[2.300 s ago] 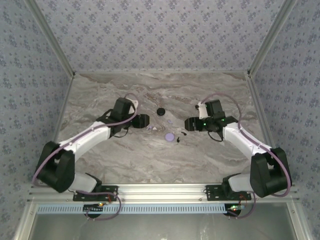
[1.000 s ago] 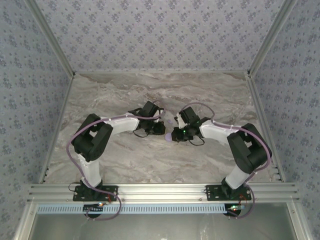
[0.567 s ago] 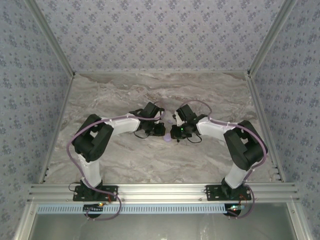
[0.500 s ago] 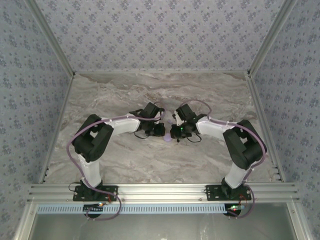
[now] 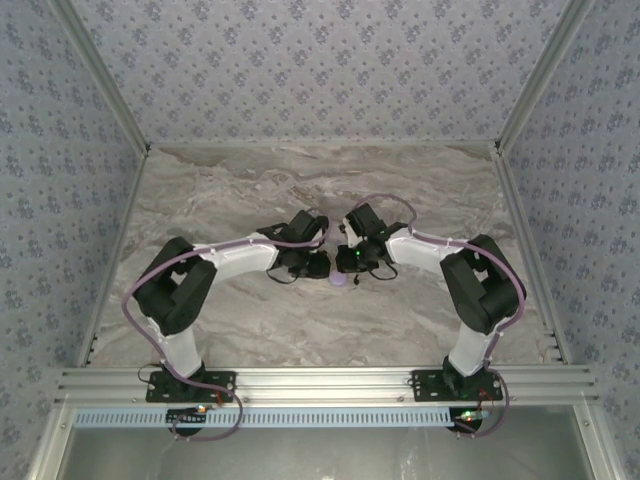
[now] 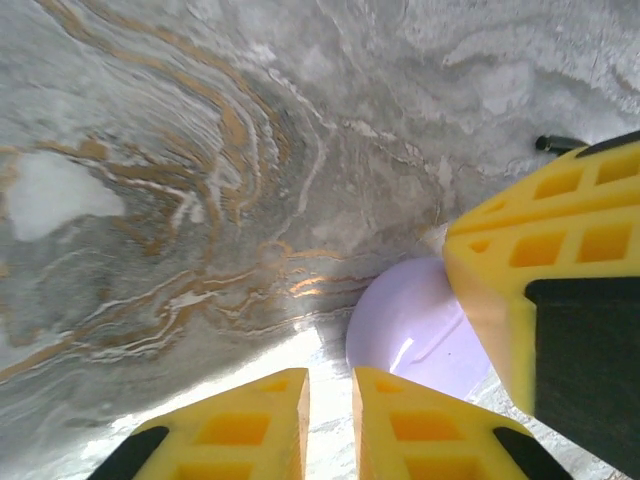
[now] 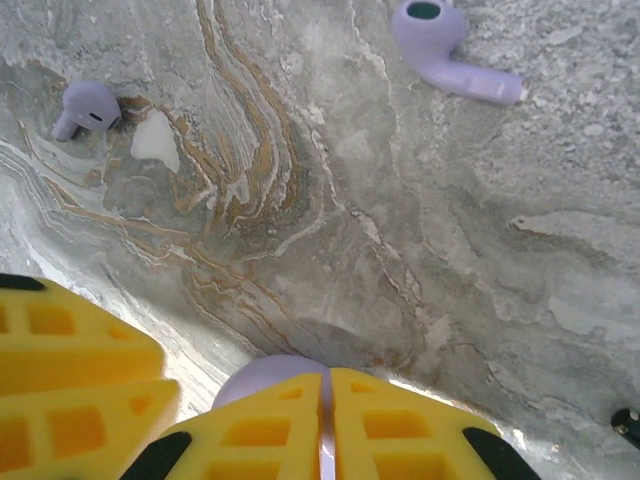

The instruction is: Insert the wireless bluetooth earbuds into the charging case

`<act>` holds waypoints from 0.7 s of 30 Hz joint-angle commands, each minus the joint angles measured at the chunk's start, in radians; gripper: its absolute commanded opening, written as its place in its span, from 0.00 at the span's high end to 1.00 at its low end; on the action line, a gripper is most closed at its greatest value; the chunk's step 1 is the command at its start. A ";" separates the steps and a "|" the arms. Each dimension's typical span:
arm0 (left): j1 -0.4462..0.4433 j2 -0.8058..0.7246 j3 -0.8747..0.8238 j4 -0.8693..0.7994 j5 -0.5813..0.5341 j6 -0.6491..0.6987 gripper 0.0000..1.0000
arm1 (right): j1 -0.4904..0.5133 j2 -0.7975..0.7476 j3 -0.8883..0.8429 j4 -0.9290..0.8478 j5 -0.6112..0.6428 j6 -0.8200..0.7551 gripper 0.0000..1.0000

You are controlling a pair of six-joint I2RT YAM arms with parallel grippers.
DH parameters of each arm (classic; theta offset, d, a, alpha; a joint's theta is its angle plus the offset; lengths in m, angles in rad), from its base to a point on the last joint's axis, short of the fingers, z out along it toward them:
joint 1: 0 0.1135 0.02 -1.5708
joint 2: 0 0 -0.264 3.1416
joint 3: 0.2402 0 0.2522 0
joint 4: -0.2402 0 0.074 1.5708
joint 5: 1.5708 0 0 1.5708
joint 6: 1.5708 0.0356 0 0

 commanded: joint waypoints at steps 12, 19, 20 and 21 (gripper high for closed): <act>0.010 -0.104 -0.143 0.175 0.049 -0.169 0.56 | -0.064 -0.100 -0.061 -0.019 -0.147 -0.009 0.75; 0.008 -0.087 -0.216 0.318 0.110 -0.260 0.51 | -0.070 -0.067 -0.067 -0.018 -0.182 -0.010 0.73; 0.009 -0.084 -0.218 0.324 0.112 -0.265 0.51 | -0.070 -0.062 -0.065 -0.019 -0.186 -0.010 0.74; 0.009 -0.083 -0.221 0.331 0.111 -0.269 0.51 | -0.071 -0.059 -0.065 -0.018 -0.188 -0.009 0.74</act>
